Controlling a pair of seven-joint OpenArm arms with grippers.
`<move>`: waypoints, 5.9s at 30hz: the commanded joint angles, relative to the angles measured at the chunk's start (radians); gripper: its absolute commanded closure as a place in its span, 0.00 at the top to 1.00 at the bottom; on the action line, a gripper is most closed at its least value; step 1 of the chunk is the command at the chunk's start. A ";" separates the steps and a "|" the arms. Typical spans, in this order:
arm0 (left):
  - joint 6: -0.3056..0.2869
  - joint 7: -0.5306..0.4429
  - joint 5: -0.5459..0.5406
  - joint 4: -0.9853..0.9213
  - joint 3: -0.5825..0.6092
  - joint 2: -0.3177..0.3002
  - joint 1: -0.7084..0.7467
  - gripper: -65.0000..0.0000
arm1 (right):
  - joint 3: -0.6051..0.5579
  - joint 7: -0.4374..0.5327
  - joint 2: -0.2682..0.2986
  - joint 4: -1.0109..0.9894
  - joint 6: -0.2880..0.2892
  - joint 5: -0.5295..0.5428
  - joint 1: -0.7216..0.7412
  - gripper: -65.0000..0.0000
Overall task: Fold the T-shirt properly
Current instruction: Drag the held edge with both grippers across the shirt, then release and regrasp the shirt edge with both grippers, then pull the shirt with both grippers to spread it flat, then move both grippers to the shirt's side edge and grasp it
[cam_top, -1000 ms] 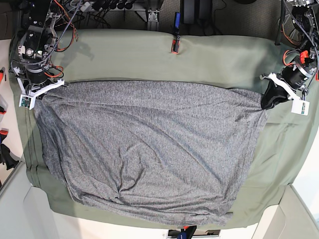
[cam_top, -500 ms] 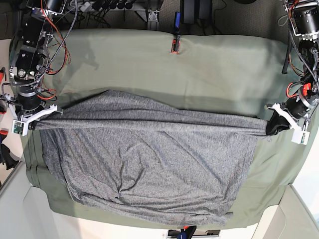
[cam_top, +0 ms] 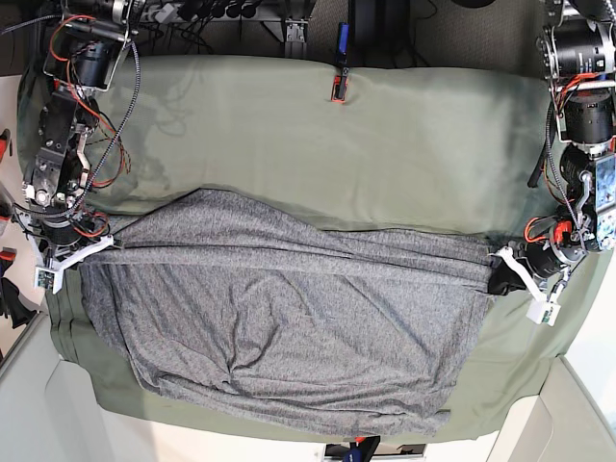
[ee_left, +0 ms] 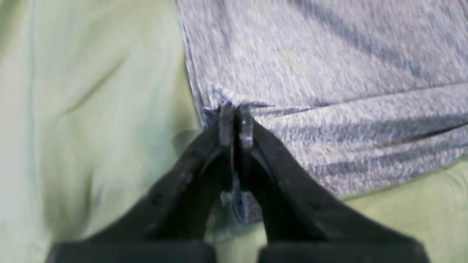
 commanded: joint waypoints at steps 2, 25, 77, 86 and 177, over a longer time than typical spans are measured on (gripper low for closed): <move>-0.001 -0.026 -0.008 -0.004 0.002 -0.020 -0.031 0.00 | 0.003 0.050 0.019 0.004 0.002 -0.003 0.020 0.00; -0.067 0.401 -0.650 0.109 -0.238 -0.113 0.196 0.50 | 0.218 -0.156 -0.039 0.291 0.021 0.320 -0.199 0.59; 0.013 0.192 -0.272 0.103 -0.275 -0.027 0.074 0.00 | 0.137 -0.178 -0.078 0.208 0.073 0.243 -0.069 0.00; 0.013 0.285 -0.326 0.116 -0.275 -0.145 0.085 0.00 | 0.138 -0.254 -0.079 0.255 0.070 0.266 -0.072 0.00; 0.090 -0.296 0.034 -0.619 0.067 -0.033 -0.383 0.47 | 0.041 -0.095 0.051 -0.319 0.150 0.292 0.145 0.45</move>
